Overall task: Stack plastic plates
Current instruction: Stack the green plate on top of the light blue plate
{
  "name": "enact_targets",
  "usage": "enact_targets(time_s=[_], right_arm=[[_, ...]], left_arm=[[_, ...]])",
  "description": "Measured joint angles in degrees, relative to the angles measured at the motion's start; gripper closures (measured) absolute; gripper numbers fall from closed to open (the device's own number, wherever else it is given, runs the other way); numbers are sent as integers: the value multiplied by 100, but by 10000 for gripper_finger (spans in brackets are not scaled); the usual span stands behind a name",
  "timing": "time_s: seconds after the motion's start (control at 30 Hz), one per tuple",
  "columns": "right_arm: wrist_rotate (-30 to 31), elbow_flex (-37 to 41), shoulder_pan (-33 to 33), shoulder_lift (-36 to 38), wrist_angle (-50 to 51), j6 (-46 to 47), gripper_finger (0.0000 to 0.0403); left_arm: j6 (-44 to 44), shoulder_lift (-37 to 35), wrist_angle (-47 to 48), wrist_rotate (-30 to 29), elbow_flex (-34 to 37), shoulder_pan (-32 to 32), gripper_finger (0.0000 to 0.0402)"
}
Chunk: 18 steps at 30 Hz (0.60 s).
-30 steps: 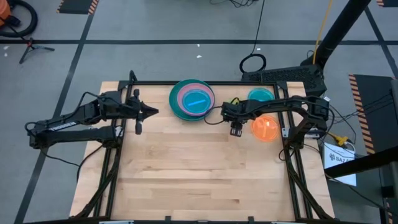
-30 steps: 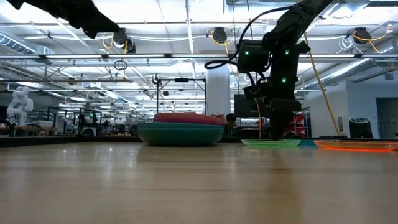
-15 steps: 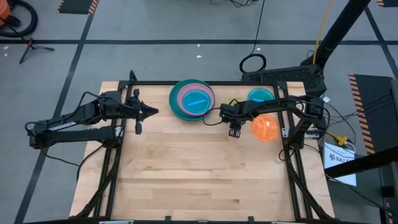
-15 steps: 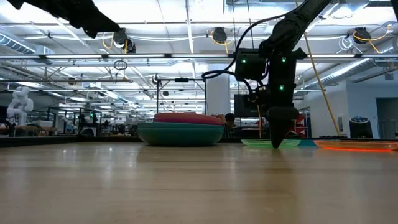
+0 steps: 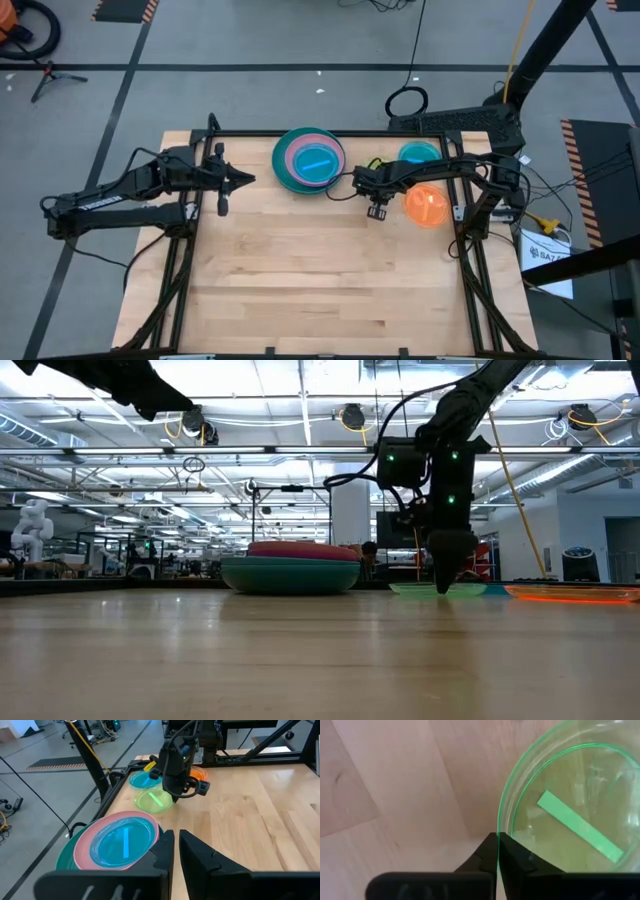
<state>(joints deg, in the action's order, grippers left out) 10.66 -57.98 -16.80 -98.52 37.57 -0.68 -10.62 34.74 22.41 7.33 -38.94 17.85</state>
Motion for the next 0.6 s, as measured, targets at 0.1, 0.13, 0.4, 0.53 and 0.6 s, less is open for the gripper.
enact_targets(time_s=[0.1, 0.13, 0.4, 0.53, 0.6], right_arm=[[-18, -160, 25, 0, 233, 2, 399], [-17, -241, 43, 0, 331, 0, 399], [311, -1181, 187, 0, 1540, 123, 401], [604, -1699, 220, 0, 2008, 132, 402], [791, -1961, 232, 0, 2178, 104, 402]], left_arm=[[1, 0, 0, 0, 0, 0, 366], [1, 0, 0, 0, 0, 2, 366], [-4, 0, -2, 0, -2, 2, 366], [-6, 0, -2, 2, -2, 0, 366], [-8, 0, -2, 2, -2, 2, 366]])
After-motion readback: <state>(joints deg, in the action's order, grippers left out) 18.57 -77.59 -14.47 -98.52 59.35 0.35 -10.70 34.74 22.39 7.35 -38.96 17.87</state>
